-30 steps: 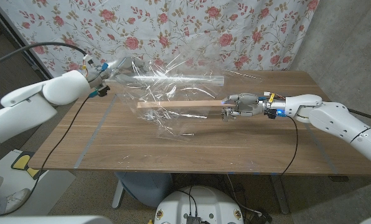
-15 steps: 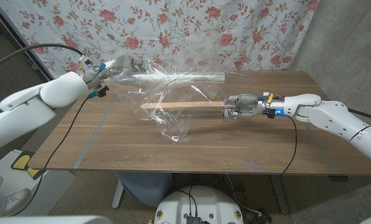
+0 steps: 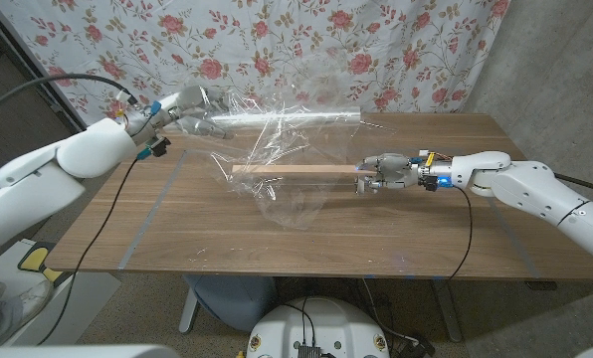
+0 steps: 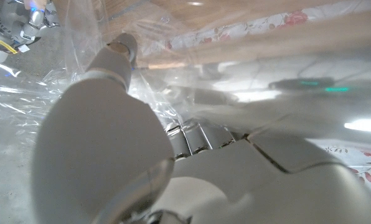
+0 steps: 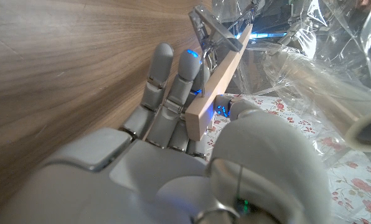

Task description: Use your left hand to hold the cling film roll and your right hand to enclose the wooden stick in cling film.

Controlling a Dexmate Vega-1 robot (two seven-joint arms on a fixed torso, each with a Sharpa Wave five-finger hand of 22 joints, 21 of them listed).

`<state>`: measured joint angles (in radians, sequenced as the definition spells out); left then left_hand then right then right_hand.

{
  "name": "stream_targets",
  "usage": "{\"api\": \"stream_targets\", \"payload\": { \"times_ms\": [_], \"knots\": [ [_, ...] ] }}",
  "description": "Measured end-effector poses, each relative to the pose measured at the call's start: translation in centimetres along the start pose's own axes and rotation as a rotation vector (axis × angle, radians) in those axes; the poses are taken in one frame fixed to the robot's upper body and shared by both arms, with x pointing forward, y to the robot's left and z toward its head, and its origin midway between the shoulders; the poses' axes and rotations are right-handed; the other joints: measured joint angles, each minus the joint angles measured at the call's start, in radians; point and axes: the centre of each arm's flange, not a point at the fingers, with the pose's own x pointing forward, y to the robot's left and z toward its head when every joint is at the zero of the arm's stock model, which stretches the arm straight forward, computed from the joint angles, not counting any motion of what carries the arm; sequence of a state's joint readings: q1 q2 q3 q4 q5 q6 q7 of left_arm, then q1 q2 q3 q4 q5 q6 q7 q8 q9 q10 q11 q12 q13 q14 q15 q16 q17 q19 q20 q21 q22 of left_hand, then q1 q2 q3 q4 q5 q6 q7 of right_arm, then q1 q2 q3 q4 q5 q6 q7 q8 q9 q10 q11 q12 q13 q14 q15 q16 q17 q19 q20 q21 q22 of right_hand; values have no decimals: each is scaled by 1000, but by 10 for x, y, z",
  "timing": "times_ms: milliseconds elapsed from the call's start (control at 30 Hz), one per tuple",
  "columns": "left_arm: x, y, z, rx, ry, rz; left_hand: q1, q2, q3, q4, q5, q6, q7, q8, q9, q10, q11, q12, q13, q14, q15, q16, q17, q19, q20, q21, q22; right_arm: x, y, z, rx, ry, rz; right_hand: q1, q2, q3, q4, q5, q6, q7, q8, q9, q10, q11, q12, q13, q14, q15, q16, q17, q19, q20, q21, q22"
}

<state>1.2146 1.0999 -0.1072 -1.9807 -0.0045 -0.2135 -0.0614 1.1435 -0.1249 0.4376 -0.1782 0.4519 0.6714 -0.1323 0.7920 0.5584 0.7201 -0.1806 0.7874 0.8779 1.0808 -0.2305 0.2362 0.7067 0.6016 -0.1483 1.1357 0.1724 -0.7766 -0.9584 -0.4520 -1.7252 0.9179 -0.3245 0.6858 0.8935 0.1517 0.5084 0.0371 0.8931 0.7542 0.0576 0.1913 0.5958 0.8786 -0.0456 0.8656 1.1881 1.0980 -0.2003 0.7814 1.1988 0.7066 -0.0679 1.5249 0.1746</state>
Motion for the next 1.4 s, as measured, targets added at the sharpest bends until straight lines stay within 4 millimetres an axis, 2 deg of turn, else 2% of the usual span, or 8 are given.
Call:
{"api": "stream_targets", "payload": {
  "times_ms": [967, 1367, 1400],
  "knots": [
    [-16, -14, 18, -55, -48, 23, 0, 0, 3, -3, 4, -2, -2, 0, 0, 2, -2, -4, 5, 0, 0, 0, 5, 0, 0, 4, 0, 10, -12, -16, -5, 23, -117, 0, 0, 0, 0, 0, 0, 0, 6, -8, 0, 0, 17, -7, 0, 0, 13, -5, 0, 0, 0, -3],
    [-17, -18, 19, -72, -49, 30, 0, 0, 3, -3, 4, -2, -2, 0, 0, 2, -2, -4, 5, 0, 0, 0, 5, 0, 0, 7, 0, 10, -14, -9, -9, -19, -139, 0, 0, 0, 0, 0, 0, 0, 6, -11, 0, 0, 21, -15, 1, 1, 9, -13, 0, 0, 0, -3],
    [-17, -22, 21, -76, -63, 2, 0, 0, 3, -3, 4, -2, -2, 0, 0, 1, -2, -4, 5, 0, 0, 0, 5, 0, 0, 7, 0, 8, -16, -16, 19, -38, -155, 0, 0, 0, 0, 0, 0, 0, 6, -12, 0, 0, 21, -15, 1, 1, 9, -13, 0, 0, 0, -3]
  ]
}}
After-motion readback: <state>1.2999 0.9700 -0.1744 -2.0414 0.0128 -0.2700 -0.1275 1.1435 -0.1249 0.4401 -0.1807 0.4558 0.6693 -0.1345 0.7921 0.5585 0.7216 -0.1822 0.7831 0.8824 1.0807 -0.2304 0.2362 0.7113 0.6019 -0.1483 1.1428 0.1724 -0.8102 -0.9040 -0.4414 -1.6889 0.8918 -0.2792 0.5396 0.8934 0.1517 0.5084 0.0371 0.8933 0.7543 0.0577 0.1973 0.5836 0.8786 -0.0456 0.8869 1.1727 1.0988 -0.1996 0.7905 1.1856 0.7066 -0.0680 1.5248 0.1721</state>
